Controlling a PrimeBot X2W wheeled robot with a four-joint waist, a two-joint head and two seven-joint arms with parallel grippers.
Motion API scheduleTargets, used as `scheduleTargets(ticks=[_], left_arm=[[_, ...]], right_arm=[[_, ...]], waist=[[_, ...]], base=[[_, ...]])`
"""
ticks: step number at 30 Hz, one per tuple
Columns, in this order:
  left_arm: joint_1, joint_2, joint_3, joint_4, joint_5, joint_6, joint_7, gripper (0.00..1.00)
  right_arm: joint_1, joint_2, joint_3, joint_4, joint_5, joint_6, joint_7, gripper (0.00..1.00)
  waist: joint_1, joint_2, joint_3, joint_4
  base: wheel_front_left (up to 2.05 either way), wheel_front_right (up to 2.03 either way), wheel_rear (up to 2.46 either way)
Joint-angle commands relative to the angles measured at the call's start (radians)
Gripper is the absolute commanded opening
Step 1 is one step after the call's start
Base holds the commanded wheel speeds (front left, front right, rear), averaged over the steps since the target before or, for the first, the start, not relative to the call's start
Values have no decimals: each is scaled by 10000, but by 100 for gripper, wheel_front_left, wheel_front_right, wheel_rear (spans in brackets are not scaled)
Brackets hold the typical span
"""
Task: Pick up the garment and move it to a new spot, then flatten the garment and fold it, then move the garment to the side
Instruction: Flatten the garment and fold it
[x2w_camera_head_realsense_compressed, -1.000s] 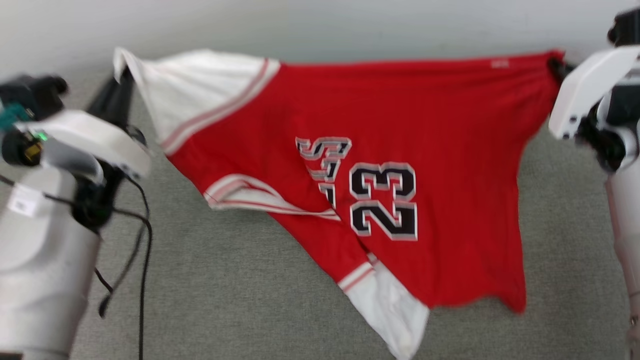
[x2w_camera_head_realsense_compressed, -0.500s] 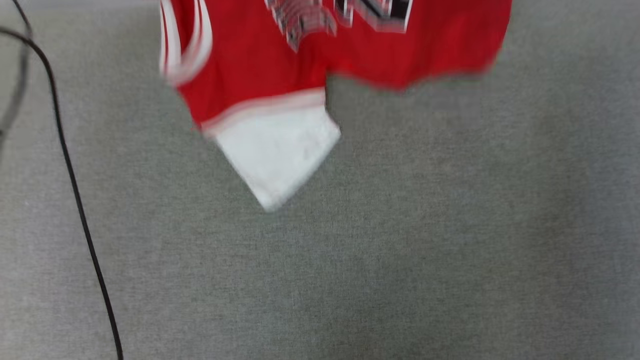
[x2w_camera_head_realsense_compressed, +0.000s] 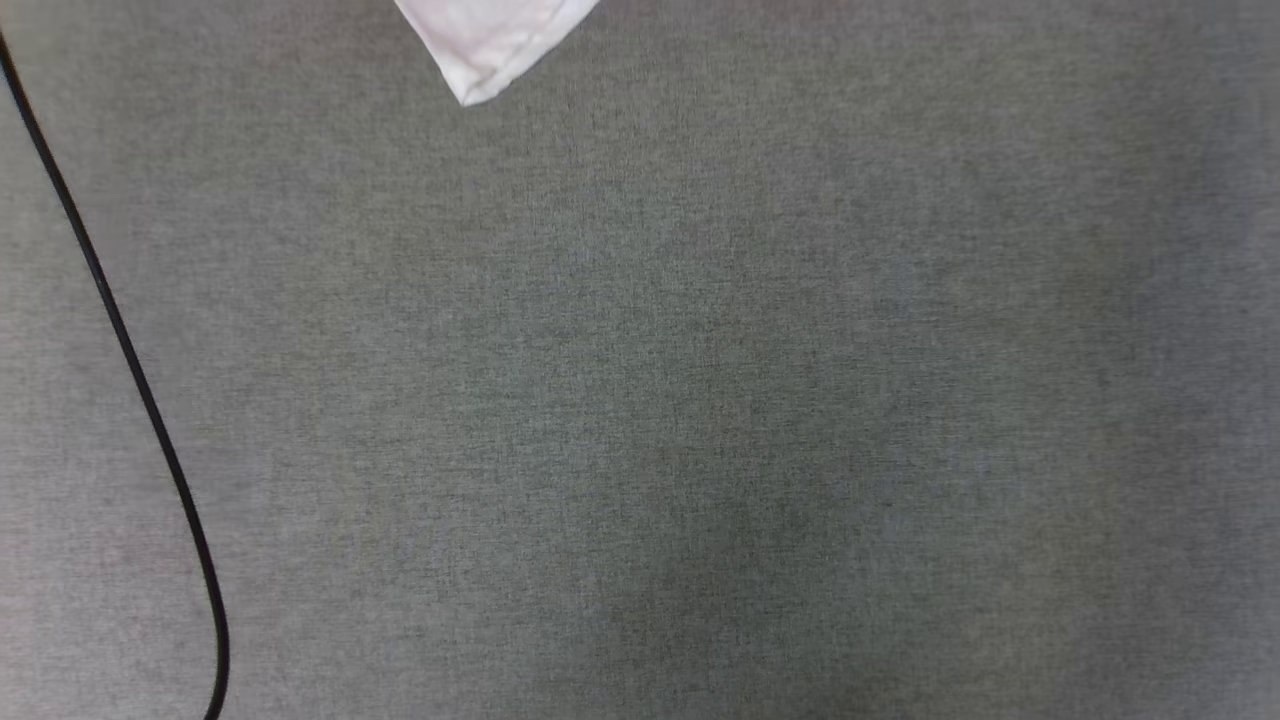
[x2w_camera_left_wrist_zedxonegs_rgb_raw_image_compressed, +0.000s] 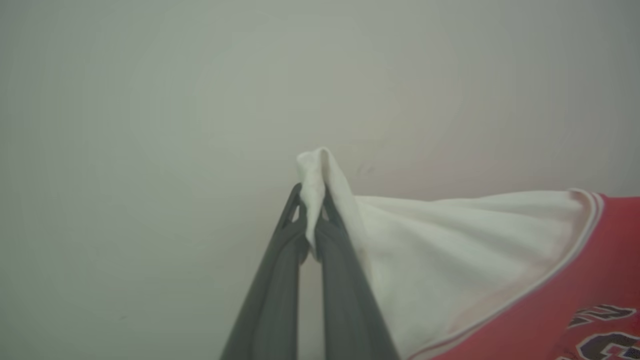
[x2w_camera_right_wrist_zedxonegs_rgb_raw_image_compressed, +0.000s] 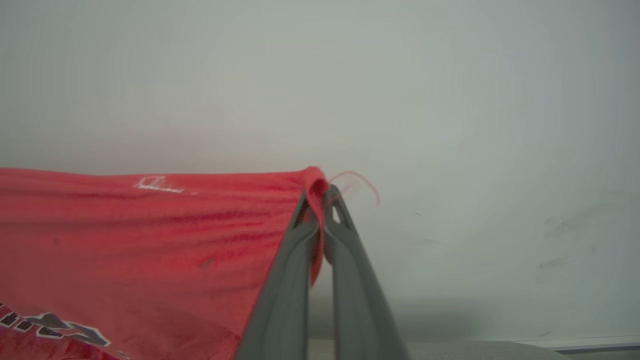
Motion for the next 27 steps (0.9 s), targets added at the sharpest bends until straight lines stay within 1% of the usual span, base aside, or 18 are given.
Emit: scheduleTargets(ticks=[1, 4, 9, 12, 14, 16, 19, 21, 24, 27], left_arm=[[176, 70, -27, 156, -159, 78, -88, 0], [549, -37, -265, 392, -567, 58, -92, 0], [1458, -232, -651, 489, -1601, 57, 46, 0], [2355, -323, -933, 226, -2384, 55, 121, 0], [3039, -184, -1226, -26, -2654, 55, -20, 0], [3908, -165, -1500, -341, -3029, 54, -226, 0], [5123, 123, -1928, -739, -3243, 55, -649, 0], [5976, 170, -2013, -954, -3473, 55, -896, 0], [7141, 231, -1996, -1317, -3549, 55, -1149, 0], [8274, 202, -1725, -1749, -3309, 55, -1223, 0]], right_arm=[[-64, -39, -56, 191, -96, -41, -100, 0], [79, 82, -97, 706, -89, -38, -247, 0], [526, 111, 0, 1579, 45, -36, -611, 0], [1167, 97, 270, 2071, 306, -35, -1017, 0], [1640, 78, 502, 2325, 556, -35, -1211, 0], [2385, 31, 808, 2533, 846, -35, -1493, 0], [3404, -139, 1277, 2599, 1382, -35, -1846, 0], [4252, -207, 1643, 2571, 1792, -35, -2027, 0], [5413, -463, 2117, 2282, 2502, -35, -2261, 0], [6682, -645, 2537, 1781, 3245, -35, -2368, 0]], waist=[[-3, 0, 249, 20], [-3, 0, 411, 39], [-3, 0, 422, 134], [-3, 0, 177, 207], [-3, 0, 3, 251], [-3, 0, -322, 309], [-3, 0, -694, 391], [-3, 0, -986, 430], [-3, 0, -1404, 490], [-3, 0, -1907, 529]], base=[[0, 0, 0], [0, 0, 0], [0, 0, 0], [0, 0, 0], [0, 0, 0], [0, 0, 0], [0, 0, 0], [0, 0, 0], [0, 0, 0], [0, 0, 0]])
